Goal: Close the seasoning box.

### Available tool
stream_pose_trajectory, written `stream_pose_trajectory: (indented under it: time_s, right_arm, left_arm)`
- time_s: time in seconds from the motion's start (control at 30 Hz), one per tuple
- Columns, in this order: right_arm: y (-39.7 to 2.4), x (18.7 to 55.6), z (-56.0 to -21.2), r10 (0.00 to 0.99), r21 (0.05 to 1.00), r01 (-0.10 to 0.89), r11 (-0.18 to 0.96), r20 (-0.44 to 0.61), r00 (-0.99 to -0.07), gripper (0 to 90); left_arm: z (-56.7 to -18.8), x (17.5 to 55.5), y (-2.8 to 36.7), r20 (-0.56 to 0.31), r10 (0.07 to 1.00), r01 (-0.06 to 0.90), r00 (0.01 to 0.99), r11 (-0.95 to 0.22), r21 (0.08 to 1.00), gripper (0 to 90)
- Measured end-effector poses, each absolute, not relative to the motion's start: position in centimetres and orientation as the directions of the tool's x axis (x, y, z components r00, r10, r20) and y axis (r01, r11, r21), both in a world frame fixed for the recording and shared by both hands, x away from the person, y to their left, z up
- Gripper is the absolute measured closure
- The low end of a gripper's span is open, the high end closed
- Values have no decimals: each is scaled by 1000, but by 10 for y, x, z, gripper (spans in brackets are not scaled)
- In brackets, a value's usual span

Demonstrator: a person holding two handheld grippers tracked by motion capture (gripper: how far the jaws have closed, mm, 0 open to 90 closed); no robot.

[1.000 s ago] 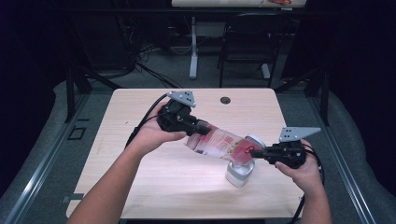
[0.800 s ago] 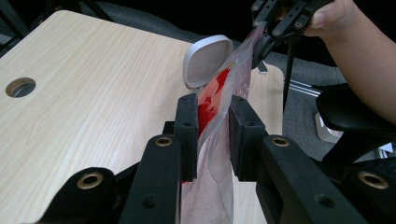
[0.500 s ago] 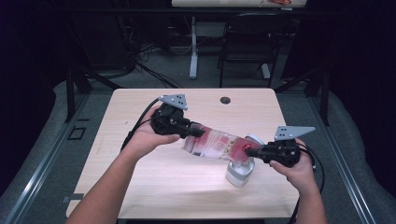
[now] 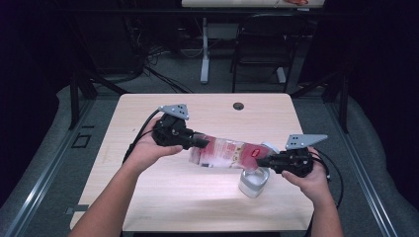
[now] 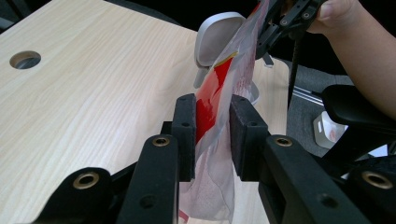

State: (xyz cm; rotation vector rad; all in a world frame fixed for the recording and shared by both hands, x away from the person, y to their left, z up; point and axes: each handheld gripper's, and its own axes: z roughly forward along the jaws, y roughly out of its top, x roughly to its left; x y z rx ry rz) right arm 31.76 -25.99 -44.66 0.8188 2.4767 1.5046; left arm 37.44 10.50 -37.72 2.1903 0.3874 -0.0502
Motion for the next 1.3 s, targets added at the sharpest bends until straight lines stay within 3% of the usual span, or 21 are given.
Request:
stream_pose_trajectory:
  time_s: [1.1,1.3]
  right_arm:
    - [-259,326,-464,516,844,414,341,200,-833,810]
    - [-259,326,-463,510,848,409,336,201,-836,846]
  left_arm:
    - [-413,379,116,-225,286,353,932,-563,747,717]
    - [-417,379,117,-220,286,350,933,-565,747,717]
